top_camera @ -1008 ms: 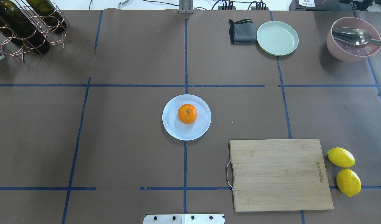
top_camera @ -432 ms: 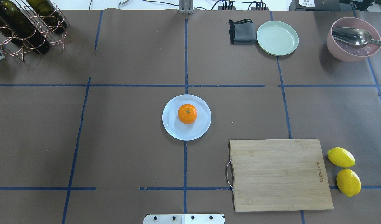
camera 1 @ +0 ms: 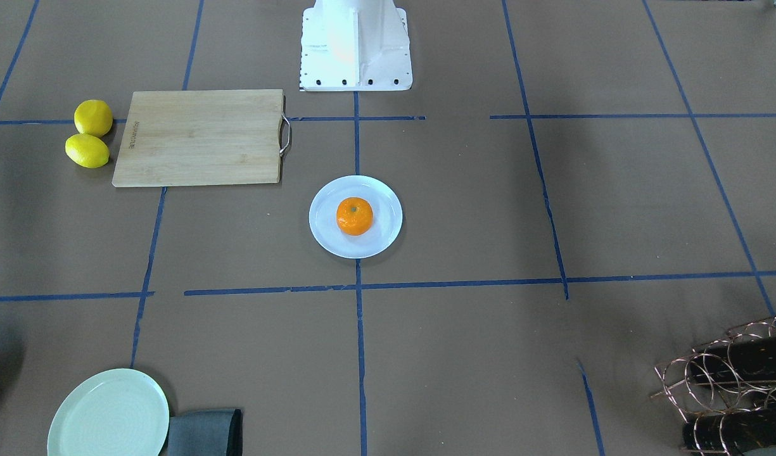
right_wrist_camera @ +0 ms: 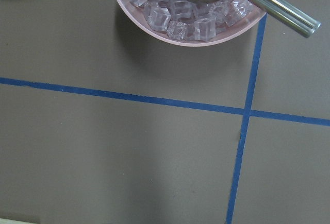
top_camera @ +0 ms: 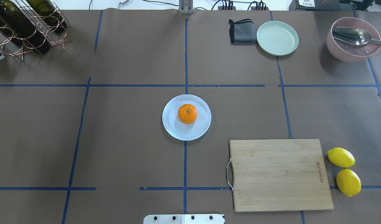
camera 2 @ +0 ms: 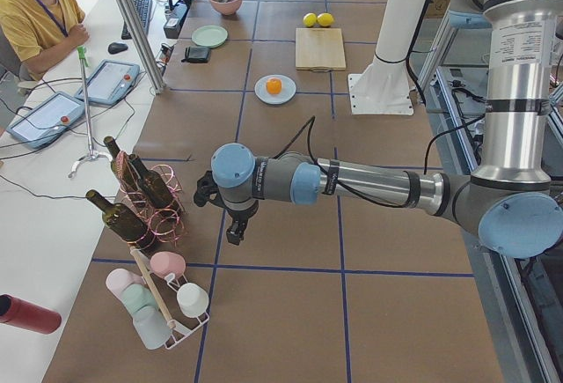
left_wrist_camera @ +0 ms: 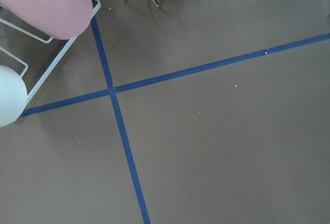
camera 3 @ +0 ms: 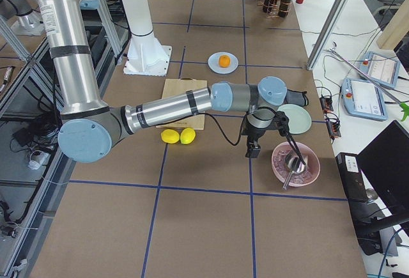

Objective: Pick orange to plate

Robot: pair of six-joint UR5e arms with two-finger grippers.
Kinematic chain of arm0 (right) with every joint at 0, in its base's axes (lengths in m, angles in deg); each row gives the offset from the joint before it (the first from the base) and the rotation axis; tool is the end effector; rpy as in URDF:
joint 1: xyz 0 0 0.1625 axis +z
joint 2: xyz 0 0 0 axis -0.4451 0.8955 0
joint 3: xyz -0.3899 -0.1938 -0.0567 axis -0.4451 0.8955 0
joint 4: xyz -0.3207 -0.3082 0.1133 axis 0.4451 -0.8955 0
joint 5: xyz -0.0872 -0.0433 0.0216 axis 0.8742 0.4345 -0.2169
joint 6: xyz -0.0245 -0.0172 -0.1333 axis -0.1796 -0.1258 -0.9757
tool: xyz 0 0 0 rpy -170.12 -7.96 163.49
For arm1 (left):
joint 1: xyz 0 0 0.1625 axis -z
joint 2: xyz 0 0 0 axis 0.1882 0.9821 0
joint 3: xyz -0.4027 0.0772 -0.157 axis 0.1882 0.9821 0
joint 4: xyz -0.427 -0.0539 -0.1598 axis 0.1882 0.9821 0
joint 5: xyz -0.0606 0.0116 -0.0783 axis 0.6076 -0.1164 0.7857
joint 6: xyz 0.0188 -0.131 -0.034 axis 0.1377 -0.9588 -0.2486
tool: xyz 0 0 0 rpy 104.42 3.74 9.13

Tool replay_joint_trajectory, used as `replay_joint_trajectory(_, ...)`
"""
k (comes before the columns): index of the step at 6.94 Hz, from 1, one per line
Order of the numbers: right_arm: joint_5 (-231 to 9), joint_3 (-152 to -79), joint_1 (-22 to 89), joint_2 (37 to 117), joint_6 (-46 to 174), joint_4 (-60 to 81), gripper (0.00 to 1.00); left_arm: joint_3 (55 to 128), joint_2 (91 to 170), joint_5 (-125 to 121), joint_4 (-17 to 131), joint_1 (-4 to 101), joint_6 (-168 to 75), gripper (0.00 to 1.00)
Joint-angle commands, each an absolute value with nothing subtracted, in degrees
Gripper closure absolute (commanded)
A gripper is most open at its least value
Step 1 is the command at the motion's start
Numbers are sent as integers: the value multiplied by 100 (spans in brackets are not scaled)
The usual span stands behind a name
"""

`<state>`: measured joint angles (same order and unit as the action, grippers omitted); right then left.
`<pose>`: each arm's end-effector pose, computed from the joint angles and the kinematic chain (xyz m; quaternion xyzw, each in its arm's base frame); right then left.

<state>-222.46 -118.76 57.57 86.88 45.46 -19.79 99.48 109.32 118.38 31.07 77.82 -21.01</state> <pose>-0.0252 -0.6001 0.5647 -0.0164 -0.3770 -0.0639 0.9239 -0.0131 -0.5341 0.6134 0.0997 0.4310 0.1264 0.8879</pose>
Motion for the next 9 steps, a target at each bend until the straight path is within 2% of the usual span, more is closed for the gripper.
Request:
replay_joint_trajectory(1, -22251, -11730, 5751, 8696, 4561, -1922, 0, 9951, 10972, 11781, 3555, 7775, -2095, 0)
replay_joint_trajectory(4, -22242, -11616, 5760, 8775, 4517, -1658, 0, 9663, 10893, 11572, 3477, 7722, -2112, 0)
replay_joint_trajectory(6, -22251, -11685, 5760, 8897, 4534, -1649, 0, 9627, 10980, 11026, 2592, 7713, -2148, 0)
replay_joint_trajectory(9, -22295, -11886, 5768, 9030, 4578, -1658, 0, 9583, 10920, 11479, 2413, 7713, -2174, 0)
